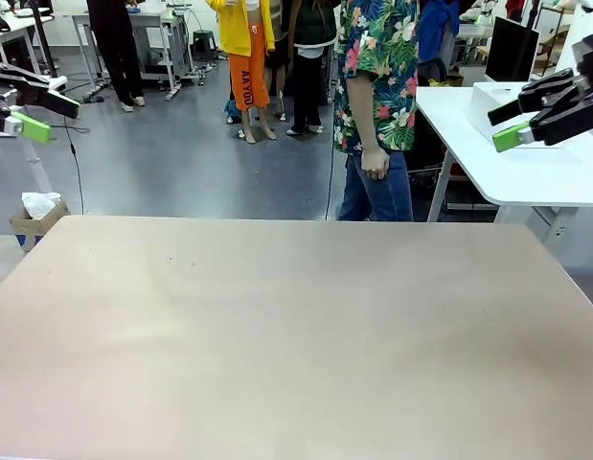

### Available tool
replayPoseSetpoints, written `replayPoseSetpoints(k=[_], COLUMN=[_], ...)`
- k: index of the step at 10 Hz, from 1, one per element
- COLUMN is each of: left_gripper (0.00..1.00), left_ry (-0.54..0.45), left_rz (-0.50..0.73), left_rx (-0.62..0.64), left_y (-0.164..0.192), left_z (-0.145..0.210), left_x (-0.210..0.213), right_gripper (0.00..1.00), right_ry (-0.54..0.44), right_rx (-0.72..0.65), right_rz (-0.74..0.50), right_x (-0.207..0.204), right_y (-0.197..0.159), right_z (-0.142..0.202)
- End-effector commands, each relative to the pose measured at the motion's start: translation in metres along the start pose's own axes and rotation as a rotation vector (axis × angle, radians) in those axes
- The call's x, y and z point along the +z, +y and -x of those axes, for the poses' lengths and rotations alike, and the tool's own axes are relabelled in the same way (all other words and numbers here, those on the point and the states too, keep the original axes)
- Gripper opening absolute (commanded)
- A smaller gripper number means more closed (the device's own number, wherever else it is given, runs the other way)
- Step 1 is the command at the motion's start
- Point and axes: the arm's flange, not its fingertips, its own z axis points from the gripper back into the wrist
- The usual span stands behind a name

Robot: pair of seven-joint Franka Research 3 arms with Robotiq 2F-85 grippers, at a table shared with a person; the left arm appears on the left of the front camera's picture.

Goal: Stack the cups and store them in the basket.
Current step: Place the stack of Reusable plastic cups into the Pantry Basket.

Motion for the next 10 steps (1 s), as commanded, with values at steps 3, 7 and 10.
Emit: replayPoseSetpoints(k=[3,7,10], left_gripper=[1.0,1.0,1.0], left_ry=[0.012,0.012,0.012], left_rz=[0.013,0.013,0.013], left_rx=[-0.001,-0.001,-0.001], left_y=[0.0001,0.0001,0.0001], left_z=[-0.0005,-0.0005,-0.0005], left_x=[0.0013,0.0013,0.0013], right_gripper=[1.0,1.0,1.0], right_ry=[-0.016,-0.016,-0.016], right_rx=[-0.013,-0.013,-0.013], right_rz=[-0.003,-0.003,-0.003], right_x=[0.0008,0.0008,0.0008], right_y=[0.0002,0.0002,0.0002], right_z=[-0.004,-0.004,-0.004])
